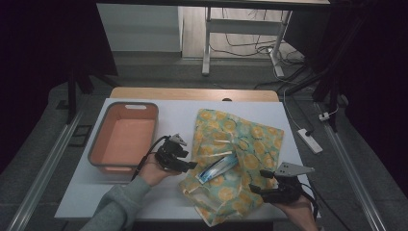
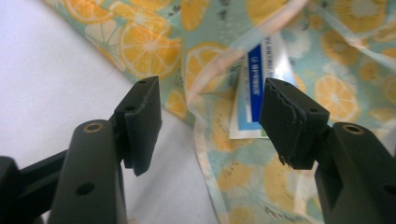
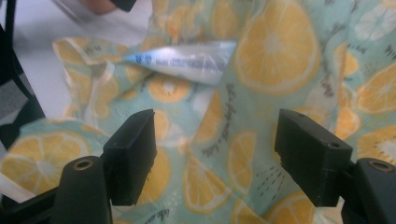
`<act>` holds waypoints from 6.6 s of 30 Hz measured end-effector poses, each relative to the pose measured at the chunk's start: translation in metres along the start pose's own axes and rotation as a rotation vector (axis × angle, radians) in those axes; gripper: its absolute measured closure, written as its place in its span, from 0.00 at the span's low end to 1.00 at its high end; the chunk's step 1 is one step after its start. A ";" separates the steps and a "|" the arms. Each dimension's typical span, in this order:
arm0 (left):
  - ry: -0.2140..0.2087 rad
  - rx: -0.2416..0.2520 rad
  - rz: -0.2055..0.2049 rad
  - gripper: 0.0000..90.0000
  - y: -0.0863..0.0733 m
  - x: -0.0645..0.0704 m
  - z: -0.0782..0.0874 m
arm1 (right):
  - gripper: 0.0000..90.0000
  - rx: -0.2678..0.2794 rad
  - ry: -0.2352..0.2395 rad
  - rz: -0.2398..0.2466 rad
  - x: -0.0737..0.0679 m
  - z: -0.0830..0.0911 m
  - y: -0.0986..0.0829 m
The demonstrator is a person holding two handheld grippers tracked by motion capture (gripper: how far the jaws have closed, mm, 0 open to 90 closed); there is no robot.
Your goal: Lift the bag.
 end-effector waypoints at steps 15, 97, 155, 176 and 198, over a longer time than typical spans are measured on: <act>-0.018 -0.096 0.015 0.92 -0.005 -0.001 -0.038 | 0.34 -0.126 -0.051 0.021 0.006 -0.027 -0.018; -0.181 0.317 0.051 0.99 -0.001 -0.001 0.125 | 1.00 0.230 -0.090 0.032 0.016 0.017 0.093; -0.254 0.204 0.116 0.99 -0.028 -0.005 0.094 | 1.00 -0.110 0.223 0.351 -0.083 -0.020 0.018; -0.174 0.525 0.104 0.99 0.045 -0.036 0.198 | 1.00 0.453 -0.047 0.173 0.014 0.092 0.200; -0.010 0.390 0.131 0.36 0.029 -0.052 0.125 | 0.52 0.270 -0.025 0.033 0.056 -0.003 0.173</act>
Point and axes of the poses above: each handheld gripper's, and its own axes: z roughly backward along the jaws, y roughly out of its top, x roughly to its right, the point moved 3 cm from there along -z, roughly forward along the jaws, and after that the axes turned 4 degrees about -z, right-handed, at the moved point
